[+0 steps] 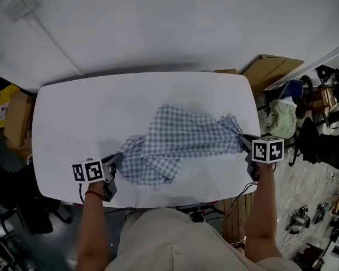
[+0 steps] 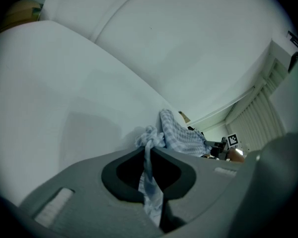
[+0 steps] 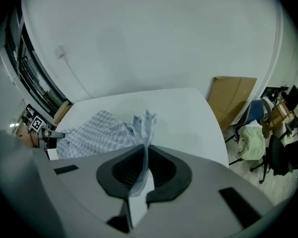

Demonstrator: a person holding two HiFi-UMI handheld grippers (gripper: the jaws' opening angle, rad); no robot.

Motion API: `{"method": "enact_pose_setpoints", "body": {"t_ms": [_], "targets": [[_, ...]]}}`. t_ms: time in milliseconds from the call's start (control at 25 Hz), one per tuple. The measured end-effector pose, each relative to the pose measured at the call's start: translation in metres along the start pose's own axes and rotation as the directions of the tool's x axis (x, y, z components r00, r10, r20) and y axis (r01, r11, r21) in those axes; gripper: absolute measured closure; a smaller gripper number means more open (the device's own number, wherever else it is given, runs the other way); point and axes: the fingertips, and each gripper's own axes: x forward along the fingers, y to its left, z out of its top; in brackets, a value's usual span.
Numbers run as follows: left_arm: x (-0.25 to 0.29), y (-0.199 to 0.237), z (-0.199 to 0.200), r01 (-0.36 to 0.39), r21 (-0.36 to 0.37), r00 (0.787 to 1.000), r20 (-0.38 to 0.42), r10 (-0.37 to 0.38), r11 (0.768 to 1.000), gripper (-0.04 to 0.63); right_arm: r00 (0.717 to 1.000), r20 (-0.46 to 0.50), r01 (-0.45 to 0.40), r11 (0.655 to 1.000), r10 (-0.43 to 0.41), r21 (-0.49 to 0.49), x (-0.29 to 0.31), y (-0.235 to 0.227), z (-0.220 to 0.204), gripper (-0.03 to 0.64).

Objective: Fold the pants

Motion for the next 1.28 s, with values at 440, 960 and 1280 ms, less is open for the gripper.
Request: {"method": "enact_pose_setpoints", "body": {"t_ms": [440,960,1280], "targets": [[-0.146,0.119,0.023,-0.364,-0.068,0.924,0.1,0.369,0.929,0.566,1.0,-0.001,-0.031,0.999,0.031,-0.012,0.001,0.03,-0.016,0.58],[-0.237,0.191,0.03,-0.75,-0.06,0.645,0.151,0.749,0.658,0.566,0.99,-0.105,0.092,0.995,-0.096,-0.043,-0.003,0.004,-0.051,0.58],[-0.262,0.211,0.029,-0.831,-0.034,0.547,0.13,0.827,0.555,0.566,0.962,-0.202,0.174,0.982,-0.185,-0.076,-0.017,-0.036,-0.079,0.58]]}}
